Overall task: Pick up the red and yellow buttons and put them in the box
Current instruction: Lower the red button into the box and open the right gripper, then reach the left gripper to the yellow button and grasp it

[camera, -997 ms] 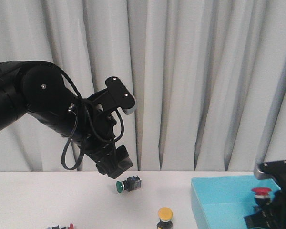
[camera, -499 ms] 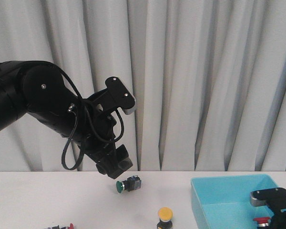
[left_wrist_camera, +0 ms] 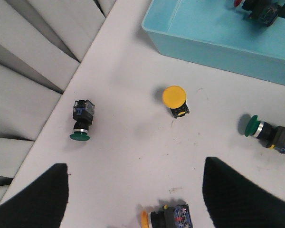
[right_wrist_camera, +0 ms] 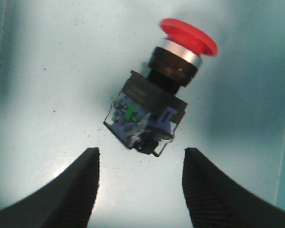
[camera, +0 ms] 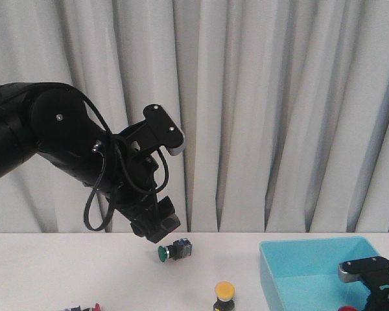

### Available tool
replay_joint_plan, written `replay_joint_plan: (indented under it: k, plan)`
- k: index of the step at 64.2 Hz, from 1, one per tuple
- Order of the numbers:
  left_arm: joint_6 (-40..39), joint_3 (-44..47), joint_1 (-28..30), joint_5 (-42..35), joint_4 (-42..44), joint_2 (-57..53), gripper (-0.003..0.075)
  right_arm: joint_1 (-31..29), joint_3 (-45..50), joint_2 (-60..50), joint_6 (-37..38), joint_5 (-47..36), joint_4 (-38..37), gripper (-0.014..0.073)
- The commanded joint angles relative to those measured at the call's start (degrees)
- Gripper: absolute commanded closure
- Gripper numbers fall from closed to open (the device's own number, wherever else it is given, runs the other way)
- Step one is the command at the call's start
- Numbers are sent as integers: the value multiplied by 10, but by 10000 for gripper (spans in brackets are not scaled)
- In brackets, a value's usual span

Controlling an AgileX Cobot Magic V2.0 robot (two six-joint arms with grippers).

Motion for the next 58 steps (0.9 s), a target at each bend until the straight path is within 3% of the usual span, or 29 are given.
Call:
replay_joint_plan:
  k: [1,35,50,58]
  plan:
    - [-6,-15,-1,-28,-10,-25,166,-2,-15,-29,1,-20,-2,182]
    - [-11,-15,-1,-28,-10,-25,166,-2,-13,-246,-2,52,64,200]
    - [-131,-3,14,-33,2,-45,166,-2,-13,-324,-1,79,71,200]
    - [-165,65,29,-57,3,-88,166,-2,-13,-338,-1,83,71,200]
